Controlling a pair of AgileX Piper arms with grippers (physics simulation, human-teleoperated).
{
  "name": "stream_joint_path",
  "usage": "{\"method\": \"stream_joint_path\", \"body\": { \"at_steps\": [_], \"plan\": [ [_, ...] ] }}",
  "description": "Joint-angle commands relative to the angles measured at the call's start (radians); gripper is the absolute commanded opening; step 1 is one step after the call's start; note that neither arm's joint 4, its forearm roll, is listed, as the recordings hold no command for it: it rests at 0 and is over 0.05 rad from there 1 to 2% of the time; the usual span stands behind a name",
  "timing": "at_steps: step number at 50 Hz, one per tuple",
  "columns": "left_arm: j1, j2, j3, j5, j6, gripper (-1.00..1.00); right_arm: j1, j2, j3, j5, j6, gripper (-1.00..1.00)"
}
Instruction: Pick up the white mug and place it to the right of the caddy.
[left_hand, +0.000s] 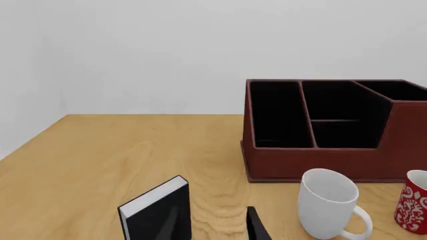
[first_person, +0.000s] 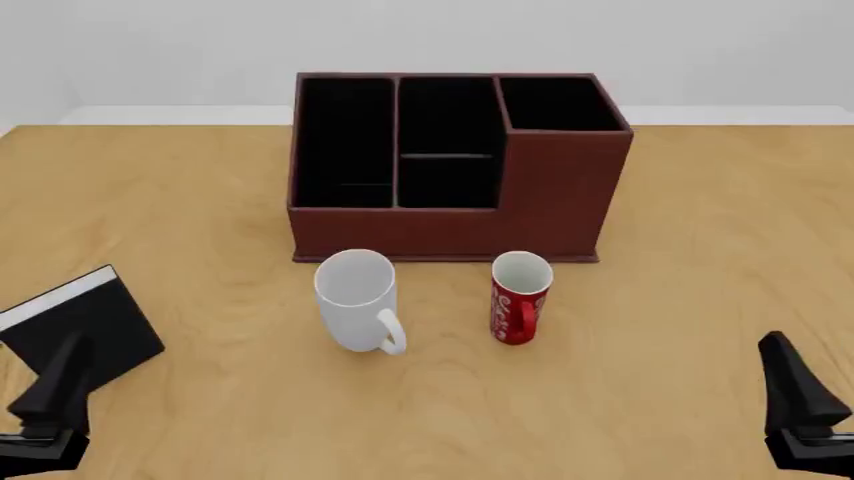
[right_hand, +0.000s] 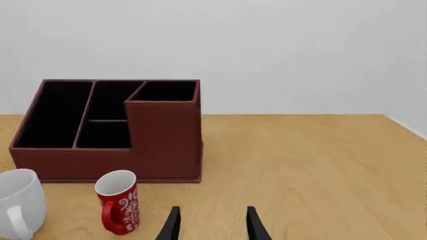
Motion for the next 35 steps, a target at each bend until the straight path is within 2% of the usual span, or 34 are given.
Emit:
{"method": "stream_joint_path", "body": {
  "at_steps": [1, 13, 18, 35],
  "plan": [
    [0.000, 0.000, 0.000, 0.000, 0.000, 1.00, -0.005, 0.004, -0.005, 0.001, -0.003, 1.00],
    [0.000, 0.000, 0.000, 0.000, 0.000, 1.00, -0.001, 0.002, -0.019, 0.003, -0.012, 1.00],
    [0.000, 0.000, 0.000, 0.000, 0.000, 1.00, 0.016, 0.004, -0.057, 0.020, -0.018, 1.00],
    [0.000, 0.000, 0.000, 0.000, 0.000, 1.00, 0.081, 0.044, -0.317, 0.170, -0.033, 1.00]
  ]
}}
